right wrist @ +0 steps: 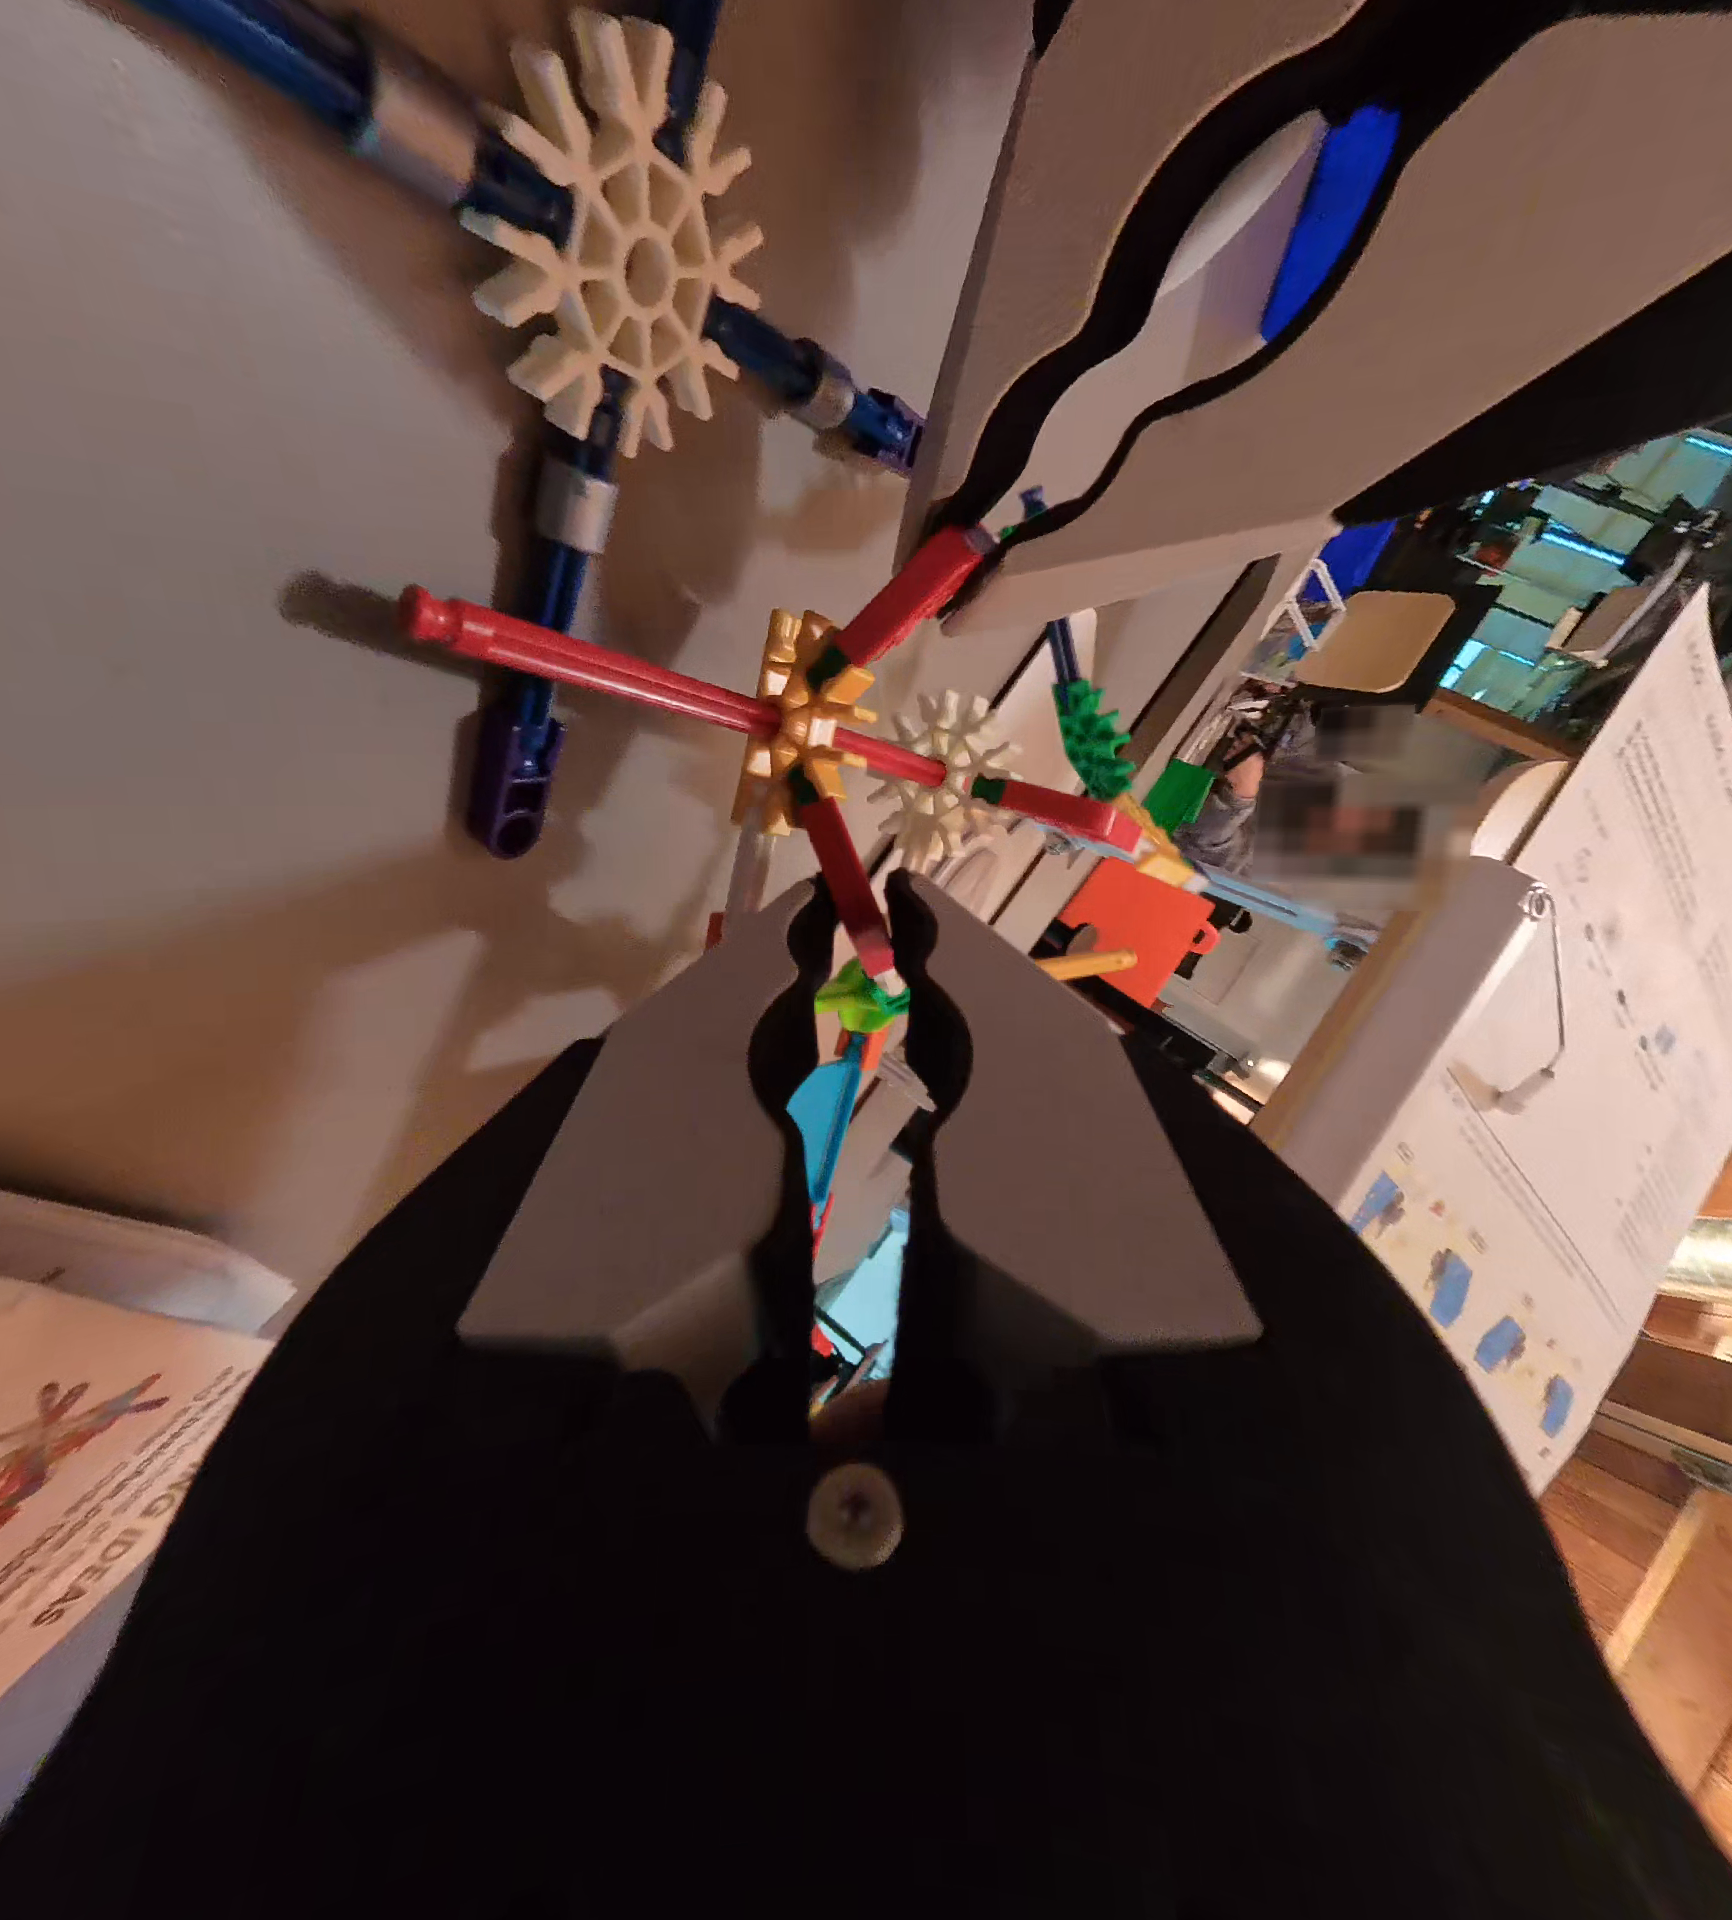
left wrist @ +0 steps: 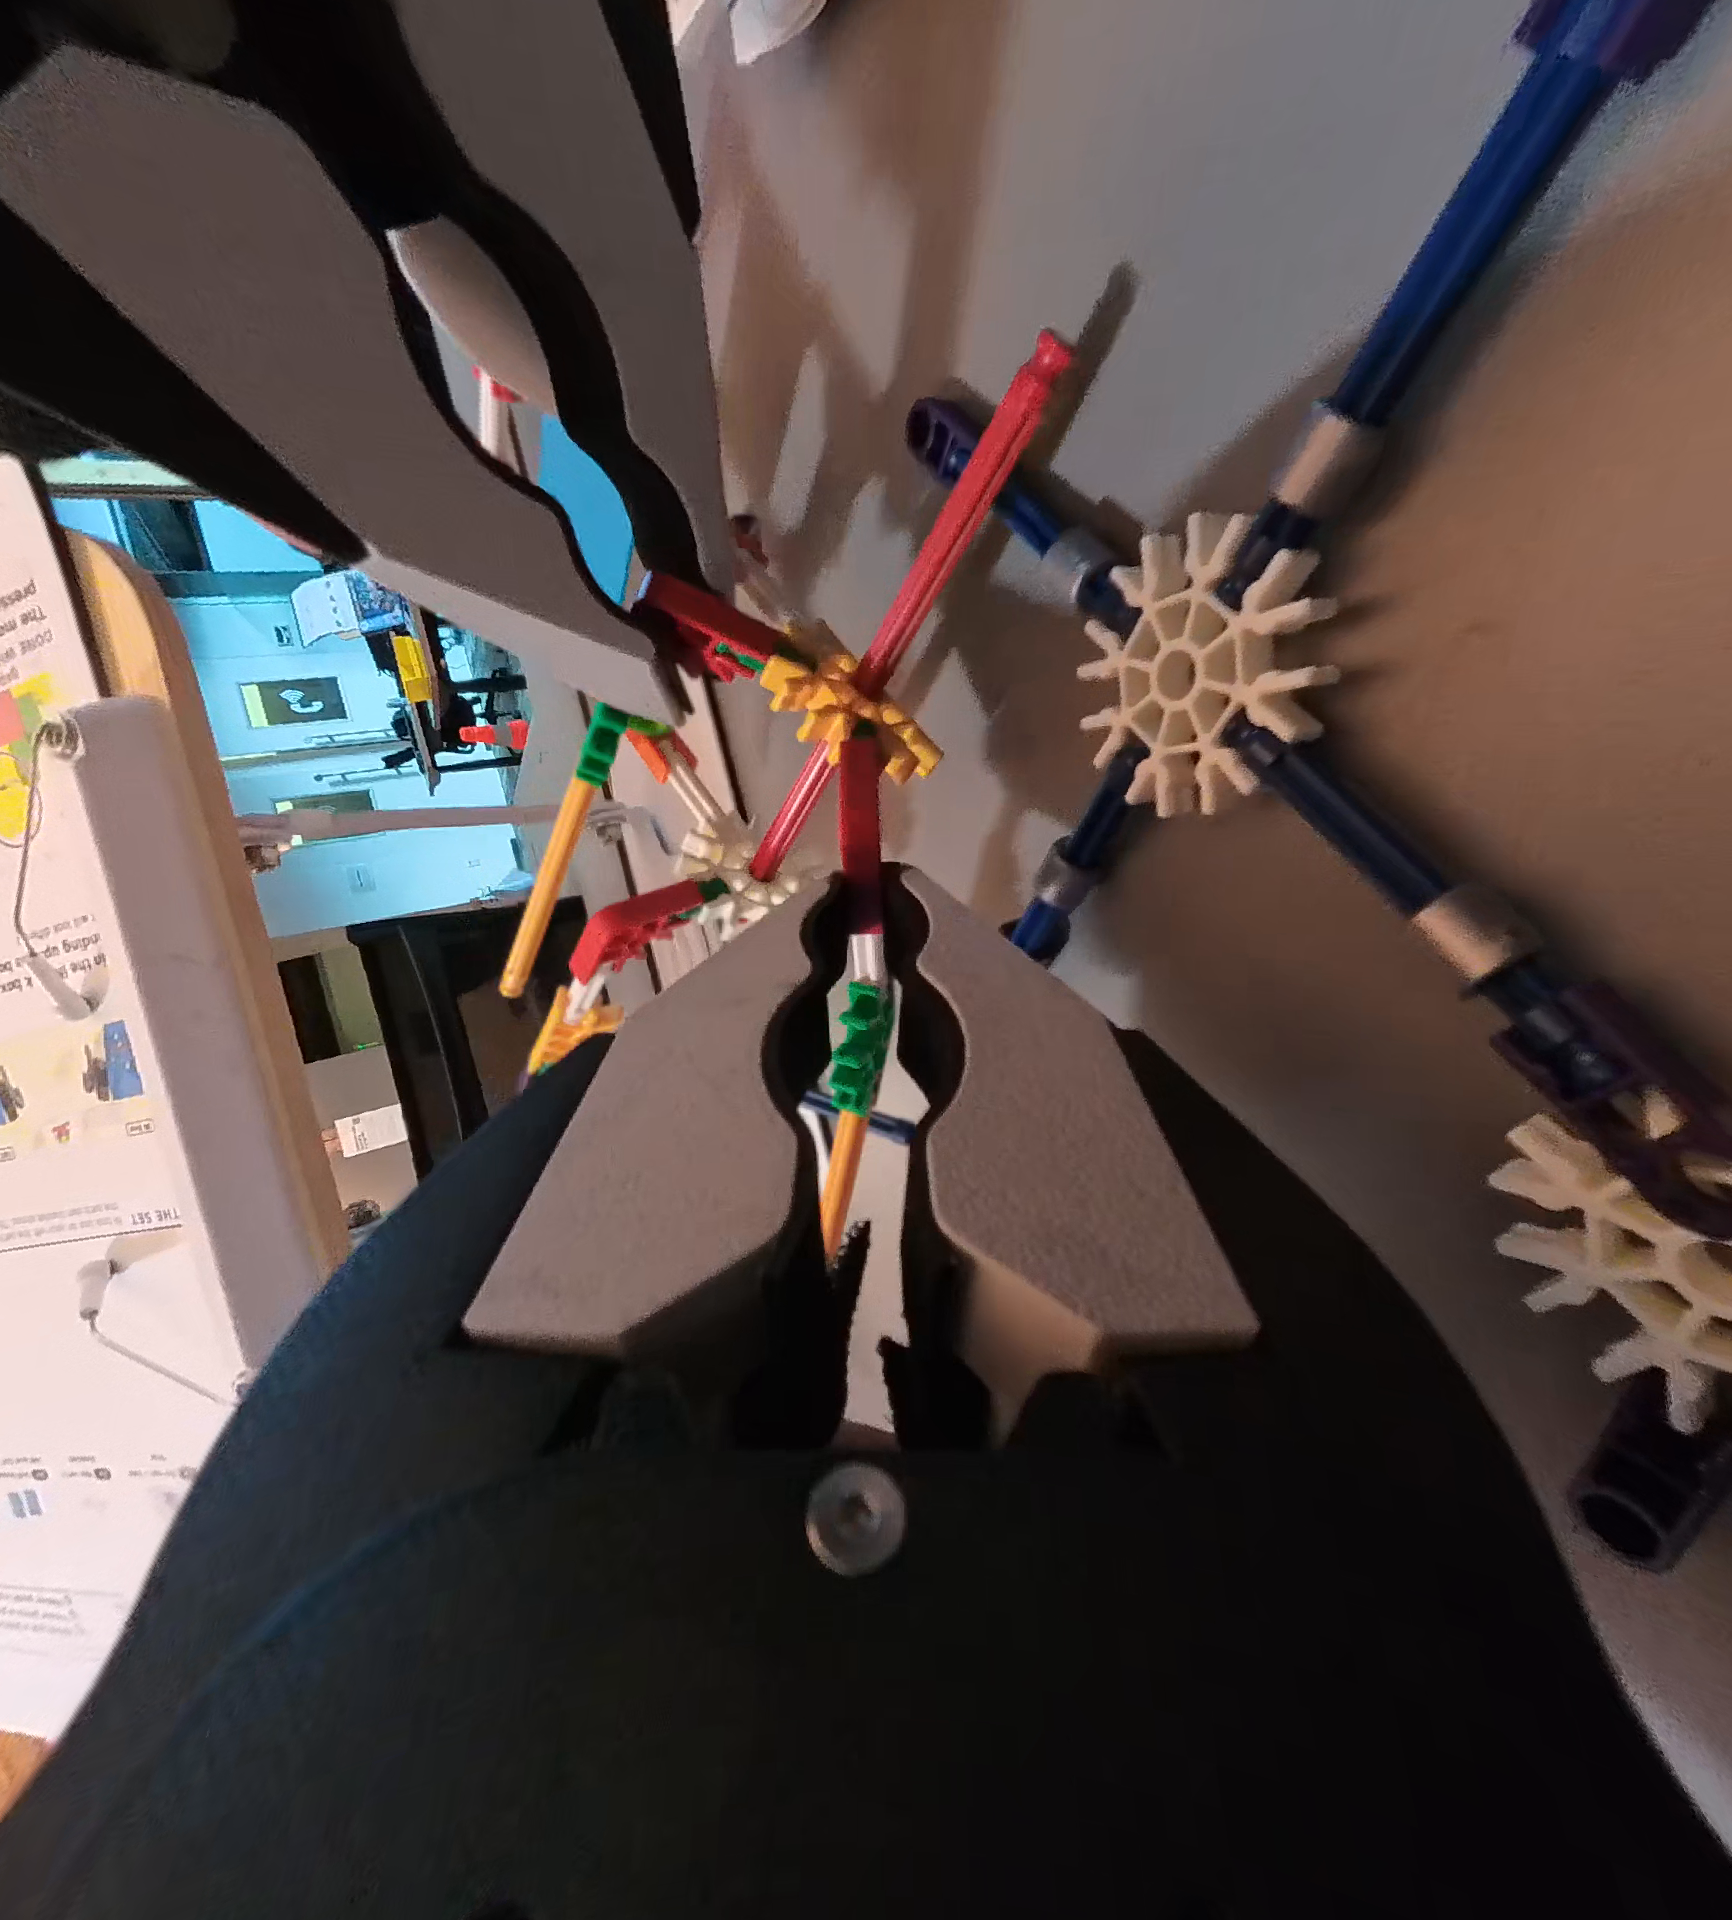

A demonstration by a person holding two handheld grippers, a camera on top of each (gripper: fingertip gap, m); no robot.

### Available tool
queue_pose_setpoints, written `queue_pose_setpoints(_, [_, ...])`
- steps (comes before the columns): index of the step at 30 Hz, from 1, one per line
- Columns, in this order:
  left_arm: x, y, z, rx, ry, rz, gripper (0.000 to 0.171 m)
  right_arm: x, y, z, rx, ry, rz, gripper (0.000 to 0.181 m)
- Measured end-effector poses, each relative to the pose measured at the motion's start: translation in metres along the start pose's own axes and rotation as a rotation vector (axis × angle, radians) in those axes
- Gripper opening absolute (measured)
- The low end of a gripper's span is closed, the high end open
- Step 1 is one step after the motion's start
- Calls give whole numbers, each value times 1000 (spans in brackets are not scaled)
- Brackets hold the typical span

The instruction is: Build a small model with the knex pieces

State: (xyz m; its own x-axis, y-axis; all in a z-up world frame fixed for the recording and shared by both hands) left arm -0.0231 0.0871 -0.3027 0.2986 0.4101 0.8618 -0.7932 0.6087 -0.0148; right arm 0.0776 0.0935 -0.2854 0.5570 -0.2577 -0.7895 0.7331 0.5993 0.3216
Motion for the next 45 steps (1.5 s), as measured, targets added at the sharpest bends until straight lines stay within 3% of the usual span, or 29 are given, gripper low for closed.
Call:
queue_pose_setpoints(6, [2, 5, 1, 10, 6, 19, 3, -2, -1, -3, 17, 65, 48, 8])
queue_pose_setpoints(11, [1, 3, -1, 15, 17, 30, 3, -7, 4, -3, 8, 12, -120, 18])
queue_pose_setpoints(15, [-3, 3, -4, 25, 31, 15, 3, -11, 15, 2, -61, -120, -374, 35])
queue_pose_setpoints(20, [-2, 2, -6, 44, 24, 26, 3, -12, 35, -2, -100, -400, -855, 28])
queue_pose_setpoints(23, [-1, 2, -7, 65, 21, 27, 3, -13, 40, -3, -254, -592, -1144, 22])
queue_pose_setpoints(28, [-1, -1, -9, 94, 14, 23, 3, -11, 44, -12, -347, -713, -1356, 26])
queue_pose_setpoints(35, [0, -5, -10, 137, -2, 17, 3, -7, 39, -20, -359, -761, -1434, 28])
queue_pose_setpoints(45, [-2, -12, -12, 129, -12, 11, 3, -9, 41, -22, -381, -689, -1377, 22])
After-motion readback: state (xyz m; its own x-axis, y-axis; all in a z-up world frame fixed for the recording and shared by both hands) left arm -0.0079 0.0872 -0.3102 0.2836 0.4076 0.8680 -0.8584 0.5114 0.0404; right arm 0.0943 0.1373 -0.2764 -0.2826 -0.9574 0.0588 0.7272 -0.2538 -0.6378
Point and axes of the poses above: each gripper's, where its closed fingertips meet, z back along the fingers, y out of its underside, x = y × z across the jaws, the point moved 6 cm from there along z, back along the fingers, and after that the axes turned 4 degrees about x, right-handed, at the moved point
